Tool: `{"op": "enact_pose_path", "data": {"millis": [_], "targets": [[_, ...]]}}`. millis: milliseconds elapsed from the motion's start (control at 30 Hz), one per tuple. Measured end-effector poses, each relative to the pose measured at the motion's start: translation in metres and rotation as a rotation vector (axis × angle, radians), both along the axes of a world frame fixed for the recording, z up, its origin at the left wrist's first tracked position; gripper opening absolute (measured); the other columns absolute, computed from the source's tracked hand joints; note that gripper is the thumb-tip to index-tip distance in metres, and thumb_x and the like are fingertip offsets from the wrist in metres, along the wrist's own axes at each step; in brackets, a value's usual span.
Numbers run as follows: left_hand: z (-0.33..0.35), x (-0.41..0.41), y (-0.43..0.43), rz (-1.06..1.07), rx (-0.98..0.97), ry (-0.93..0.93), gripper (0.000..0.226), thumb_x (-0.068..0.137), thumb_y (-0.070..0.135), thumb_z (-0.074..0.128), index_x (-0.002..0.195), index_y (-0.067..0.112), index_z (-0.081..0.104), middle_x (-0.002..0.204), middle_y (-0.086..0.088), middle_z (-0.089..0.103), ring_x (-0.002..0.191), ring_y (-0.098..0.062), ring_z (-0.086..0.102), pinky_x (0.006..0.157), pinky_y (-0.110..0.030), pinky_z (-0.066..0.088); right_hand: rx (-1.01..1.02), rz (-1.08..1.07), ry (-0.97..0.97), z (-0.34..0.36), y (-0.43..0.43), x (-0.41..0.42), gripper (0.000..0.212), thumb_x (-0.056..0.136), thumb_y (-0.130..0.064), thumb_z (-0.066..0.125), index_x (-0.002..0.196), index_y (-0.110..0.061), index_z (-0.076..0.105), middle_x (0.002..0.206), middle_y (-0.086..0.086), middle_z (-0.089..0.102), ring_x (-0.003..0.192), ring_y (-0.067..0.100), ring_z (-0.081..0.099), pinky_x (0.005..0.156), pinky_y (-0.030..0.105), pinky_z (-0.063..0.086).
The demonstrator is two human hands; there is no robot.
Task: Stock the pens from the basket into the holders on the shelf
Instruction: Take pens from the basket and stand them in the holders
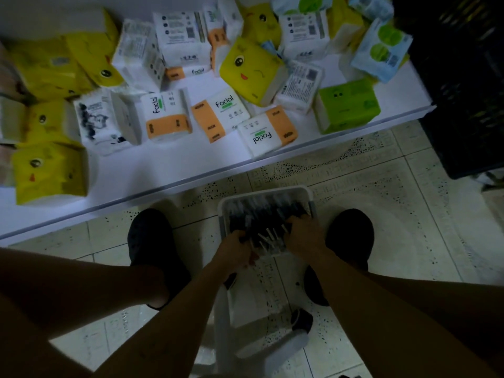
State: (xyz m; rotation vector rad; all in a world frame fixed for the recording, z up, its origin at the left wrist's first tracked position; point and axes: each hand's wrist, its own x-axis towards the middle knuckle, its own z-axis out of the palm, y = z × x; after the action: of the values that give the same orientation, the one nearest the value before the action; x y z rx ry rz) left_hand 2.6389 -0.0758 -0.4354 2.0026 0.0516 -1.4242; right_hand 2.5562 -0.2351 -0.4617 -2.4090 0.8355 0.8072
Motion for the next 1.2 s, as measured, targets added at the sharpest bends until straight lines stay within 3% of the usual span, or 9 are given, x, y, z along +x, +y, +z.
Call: {"op": "enact_pose_path", "data": {"millis": [233, 400, 500, 600, 700, 833, 967, 1067, 1200], "targets": [[0.006, 0.006, 0.0, 0.257, -0.055, 0.132, 0.037, 0.09, -0.011, 0.031, 0.112, 0.001, 0.058, 0.082, -0.015, 0.058, 0.065, -0.021, 0.054, 0.053, -0.027, 0.044, -0.128, -0.016, 0.039, -0.008, 0.001, -0.001, 0.034, 0.091, -0.029, 0.059, 0.117, -0.006, 0.059, 0.134, 0.017, 0.048, 0.124, 0.032, 0.047, 0.099, 0.04, 0.046], [0.006, 0.004, -0.008, 0.195, -0.005, -0.011, 0.024, 0.096, 0.007, 0.04, 0.106, 0.01, 0.061, 0.096, -0.021, 0.065, 0.083, -0.031, 0.061, 0.072, -0.041, 0.049, -0.079, -0.121, 0.057, -0.011, -0.002, 0.004, 0.029, 0.092, -0.026, 0.059, 0.11, -0.004, 0.062, 0.128, 0.018, 0.051, 0.117, 0.033, 0.049, 0.092, 0.041, 0.047], [0.012, -0.001, -0.01, 0.175, -0.025, -0.13, 0.021, 0.101, 0.026, 0.043, 0.11, 0.014, 0.059, 0.105, -0.012, 0.064, 0.097, -0.03, 0.063, 0.089, -0.048, 0.054, 0.0, -0.237, 0.006, -0.01, -0.004, 0.002, 0.026, 0.092, -0.024, 0.059, 0.104, -0.001, 0.062, 0.115, 0.019, 0.06, 0.106, 0.034, 0.057, 0.084, 0.04, 0.051], [0.02, -0.004, -0.013, 0.153, -0.053, -0.134, 0.017, 0.101, 0.019, 0.042, 0.107, 0.014, 0.058, 0.104, -0.014, 0.063, 0.096, -0.031, 0.063, 0.088, -0.047, 0.054, 0.087, -0.309, -0.034, -0.005, -0.004, -0.002, 0.022, 0.093, -0.021, 0.056, 0.101, 0.0, 0.061, 0.103, 0.016, 0.064, 0.096, 0.031, 0.061, 0.075, 0.035, 0.05], [0.026, -0.006, -0.018, 0.13, -0.014, -0.173, 0.021, 0.099, 0.012, 0.043, 0.109, 0.006, 0.06, 0.098, -0.014, 0.063, 0.089, -0.028, 0.064, 0.081, -0.04, 0.057, 0.165, -0.338, -0.084, 0.006, -0.002, -0.004, 0.024, 0.094, -0.018, 0.057, 0.073, -0.008, 0.052, 0.071, 0.008, 0.053, 0.067, 0.022, 0.053, 0.063, 0.028, 0.043], [0.044, -0.016, -0.019, 0.111, -0.067, -0.284, 0.028, 0.103, 0.021, 0.038, 0.113, 0.006, 0.058, 0.1, -0.013, 0.064, 0.087, -0.024, 0.063, 0.075, -0.036, 0.056, 0.209, -0.339, -0.138, 0.025, 0.006, -0.004, 0.03, 0.092, -0.011, 0.054, 0.067, -0.018, 0.039, 0.065, -0.002, 0.041, 0.083, 0.027, 0.055, 0.1, 0.04, 0.036], [0.067, -0.025, -0.012, 0.114, -0.187, -0.43, 0.03, 0.104, 0.03, 0.034, 0.116, 0.01, 0.054, 0.106, -0.011, 0.063, 0.094, -0.023, 0.064, 0.079, -0.036, 0.055, 0.223, -0.393, -0.22, 0.044, 0.014, -0.001, 0.028, 0.09, -0.011, 0.048, 0.064, -0.02, 0.039, 0.069, -0.001, 0.046, 0.086, 0.027, 0.055, 0.106, 0.04, 0.032], [0.084, -0.023, -0.008, 0.113, -0.22, -0.454, 0.021, 0.104, 0.022, 0.031, 0.109, 0.018, 0.052, 0.098, -0.007, 0.061, 0.087, -0.021, 0.063, 0.073, -0.036, 0.056, 0.206, -0.438, -0.34, 0.062, 0.019, 0.0, 0.026, 0.098, -0.018, 0.042, 0.073, -0.017, 0.05, 0.079, 0.003, 0.057, 0.083, 0.024, 0.055, 0.091, 0.039, 0.045], [0.109, -0.015, -0.003, 0.168, -0.234, -0.458, 0.029, 0.104, 0.026, 0.035, 0.099, 0.011, 0.059, 0.089, -0.013, 0.062, 0.077, -0.025, 0.06, 0.068, -0.036, 0.049, 0.196, -0.421, -0.566, 0.098, 0.023, 0.003, 0.022, 0.1, -0.032, 0.047, 0.091, -0.019, 0.063, 0.086, -0.001, 0.062, 0.078, 0.016, 0.056, 0.067, 0.026, 0.042]]}}
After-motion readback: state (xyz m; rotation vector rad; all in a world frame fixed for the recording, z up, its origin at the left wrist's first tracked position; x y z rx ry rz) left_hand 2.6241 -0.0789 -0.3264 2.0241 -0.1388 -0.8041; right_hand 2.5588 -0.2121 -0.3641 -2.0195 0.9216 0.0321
